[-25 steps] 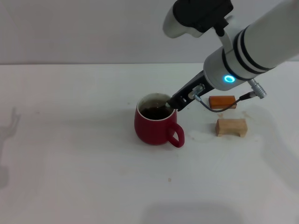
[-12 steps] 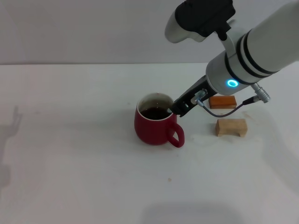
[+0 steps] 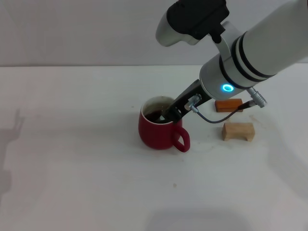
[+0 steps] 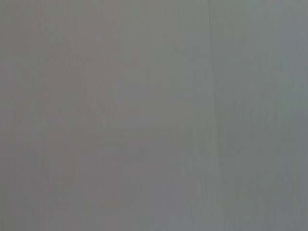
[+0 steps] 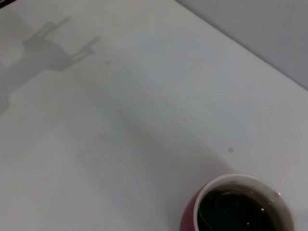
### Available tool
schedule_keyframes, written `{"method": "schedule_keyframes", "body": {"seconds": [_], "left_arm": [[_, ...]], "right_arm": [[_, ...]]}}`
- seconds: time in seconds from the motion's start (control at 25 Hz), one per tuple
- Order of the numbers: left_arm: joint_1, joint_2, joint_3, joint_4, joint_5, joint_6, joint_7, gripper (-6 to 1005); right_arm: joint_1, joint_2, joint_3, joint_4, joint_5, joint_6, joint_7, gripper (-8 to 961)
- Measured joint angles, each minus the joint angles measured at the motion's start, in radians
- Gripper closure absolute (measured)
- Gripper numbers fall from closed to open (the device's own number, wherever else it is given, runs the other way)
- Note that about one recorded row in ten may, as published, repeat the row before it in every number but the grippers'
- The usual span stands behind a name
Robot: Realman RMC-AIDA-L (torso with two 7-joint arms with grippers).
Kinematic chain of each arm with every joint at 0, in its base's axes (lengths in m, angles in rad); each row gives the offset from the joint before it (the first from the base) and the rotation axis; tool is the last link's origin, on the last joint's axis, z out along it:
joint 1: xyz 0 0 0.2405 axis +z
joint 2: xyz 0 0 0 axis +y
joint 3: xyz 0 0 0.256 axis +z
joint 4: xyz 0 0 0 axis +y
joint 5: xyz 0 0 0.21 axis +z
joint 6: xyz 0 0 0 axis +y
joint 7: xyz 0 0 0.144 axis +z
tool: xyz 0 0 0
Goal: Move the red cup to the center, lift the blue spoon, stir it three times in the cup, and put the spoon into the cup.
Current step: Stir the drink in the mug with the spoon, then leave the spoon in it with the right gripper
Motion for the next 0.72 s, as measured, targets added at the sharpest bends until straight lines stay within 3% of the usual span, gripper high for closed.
{"method": "schedule_keyframes", "body": {"seconds": [0.72], "left_arm": [[-0.013, 0.002, 0.0, 0.005, 0.001, -0.002, 0.0, 147]], "right_arm": [[0.011, -0.004, 0.033, -0.053, -0.071, -0.047, -0.011, 827]]}}
